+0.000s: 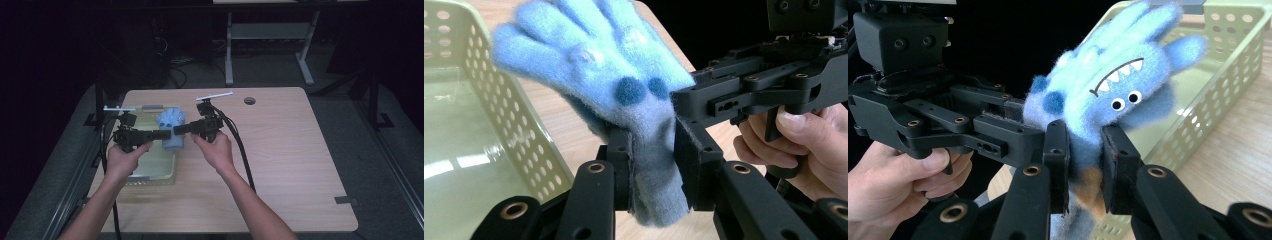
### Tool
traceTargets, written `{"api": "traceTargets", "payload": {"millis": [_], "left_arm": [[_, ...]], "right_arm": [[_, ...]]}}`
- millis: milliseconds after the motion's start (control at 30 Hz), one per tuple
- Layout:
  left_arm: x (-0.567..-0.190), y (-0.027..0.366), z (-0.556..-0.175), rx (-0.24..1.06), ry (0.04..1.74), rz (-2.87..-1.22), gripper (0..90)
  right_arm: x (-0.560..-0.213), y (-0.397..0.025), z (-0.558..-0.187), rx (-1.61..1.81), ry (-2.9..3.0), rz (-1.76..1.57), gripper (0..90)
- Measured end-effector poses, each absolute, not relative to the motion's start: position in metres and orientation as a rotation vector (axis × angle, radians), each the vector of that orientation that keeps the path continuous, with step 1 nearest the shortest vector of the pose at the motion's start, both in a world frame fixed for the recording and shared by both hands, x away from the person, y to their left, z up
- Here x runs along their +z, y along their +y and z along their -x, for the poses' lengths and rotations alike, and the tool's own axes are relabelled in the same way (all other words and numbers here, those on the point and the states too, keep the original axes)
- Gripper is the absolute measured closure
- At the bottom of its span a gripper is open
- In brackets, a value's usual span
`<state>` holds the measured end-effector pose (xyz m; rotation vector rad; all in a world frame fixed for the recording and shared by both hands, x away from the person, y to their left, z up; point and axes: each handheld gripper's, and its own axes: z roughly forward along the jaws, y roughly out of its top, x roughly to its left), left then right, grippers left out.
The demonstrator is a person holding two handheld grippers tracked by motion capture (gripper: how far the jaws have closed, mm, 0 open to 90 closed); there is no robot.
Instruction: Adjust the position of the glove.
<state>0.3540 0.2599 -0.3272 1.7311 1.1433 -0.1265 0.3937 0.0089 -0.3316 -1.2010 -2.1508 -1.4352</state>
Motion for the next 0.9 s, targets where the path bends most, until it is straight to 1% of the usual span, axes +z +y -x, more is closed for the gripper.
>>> {"api": "traceTargets", "payload": {"millis": [467, 900], "left_arm": [[-0.326, 0.277, -0.355, -0.128, 1.165, -1.727, 69.2], [-0.333, 0.300, -0.358, -0.130, 1.203, -1.725, 69.2]], "right_arm": [[-0.333, 0.025, -0.397, -1.439, -2.139, 1.182, 75.8], [-0.343, 0.049, -0.404, -1.433, -2.120, 1.165, 75.8]]}}
